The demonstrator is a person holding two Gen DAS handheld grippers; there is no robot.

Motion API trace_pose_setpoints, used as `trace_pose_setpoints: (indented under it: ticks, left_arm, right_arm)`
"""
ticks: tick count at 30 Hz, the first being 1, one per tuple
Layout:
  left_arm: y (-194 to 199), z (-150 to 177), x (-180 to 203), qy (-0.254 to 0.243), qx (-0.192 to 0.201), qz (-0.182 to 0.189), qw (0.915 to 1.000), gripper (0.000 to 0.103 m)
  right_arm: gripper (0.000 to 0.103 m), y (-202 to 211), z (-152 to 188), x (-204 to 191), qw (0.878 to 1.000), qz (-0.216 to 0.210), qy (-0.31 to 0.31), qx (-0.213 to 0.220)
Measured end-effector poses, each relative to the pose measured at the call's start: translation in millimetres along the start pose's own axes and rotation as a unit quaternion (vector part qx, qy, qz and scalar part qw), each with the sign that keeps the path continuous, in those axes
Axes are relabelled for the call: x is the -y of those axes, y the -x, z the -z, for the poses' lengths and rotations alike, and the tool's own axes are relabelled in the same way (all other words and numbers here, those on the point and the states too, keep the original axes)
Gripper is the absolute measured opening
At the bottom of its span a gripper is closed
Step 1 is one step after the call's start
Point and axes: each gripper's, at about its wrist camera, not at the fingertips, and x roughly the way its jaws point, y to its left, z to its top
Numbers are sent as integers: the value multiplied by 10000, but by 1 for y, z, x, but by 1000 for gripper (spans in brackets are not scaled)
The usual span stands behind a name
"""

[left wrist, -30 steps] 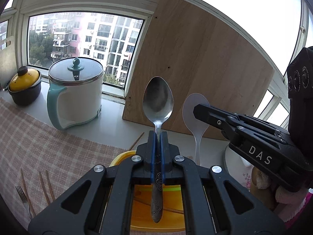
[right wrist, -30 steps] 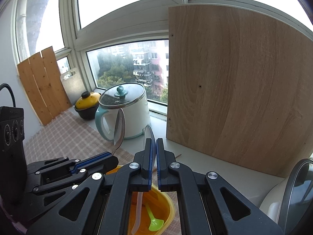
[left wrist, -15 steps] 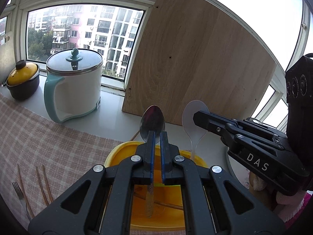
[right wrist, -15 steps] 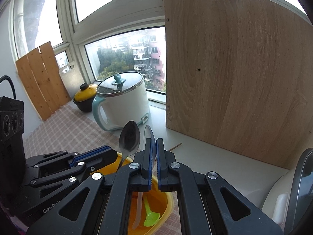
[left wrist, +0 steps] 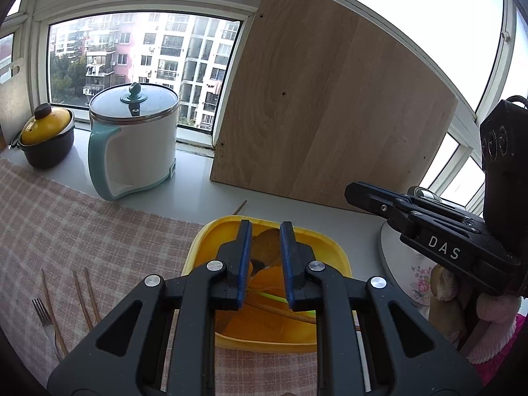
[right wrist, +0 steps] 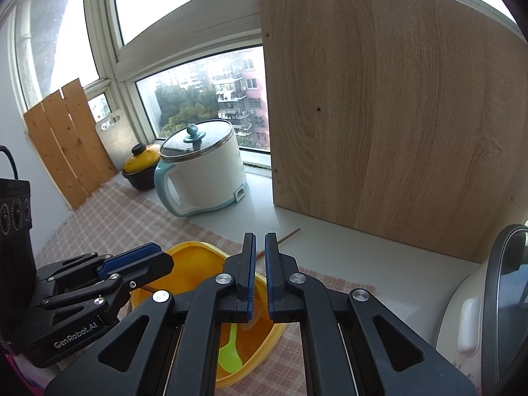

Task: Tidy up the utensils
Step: 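Open both tools to drop the spoons into the yellow container, then move both tools back to the chopsticks on the tablecloth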

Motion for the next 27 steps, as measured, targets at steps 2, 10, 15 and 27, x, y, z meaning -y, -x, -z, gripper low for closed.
trace_pose_setpoints:
  ticks: [2, 10, 15, 27]
  left_arm:
    - [6, 1, 0, -18, 11, 4, 10000, 15]
    - [33, 8, -4, -167, 57, 46, 9998, 18]
    - [57, 12, -15, -191, 87, 79, 9997, 29]
    - [109, 36, -82, -208, -23, -293, 9994, 39]
  right_arm:
    - [4, 5, 1, -1, 10000, 5, -28, 21]
    - [34, 30, 5, -18, 9997, 97, -32, 242]
    - [44, 45, 8, -33, 9993, 127, -39, 336]
    - [64, 58, 20, -81, 9991, -58, 22, 417]
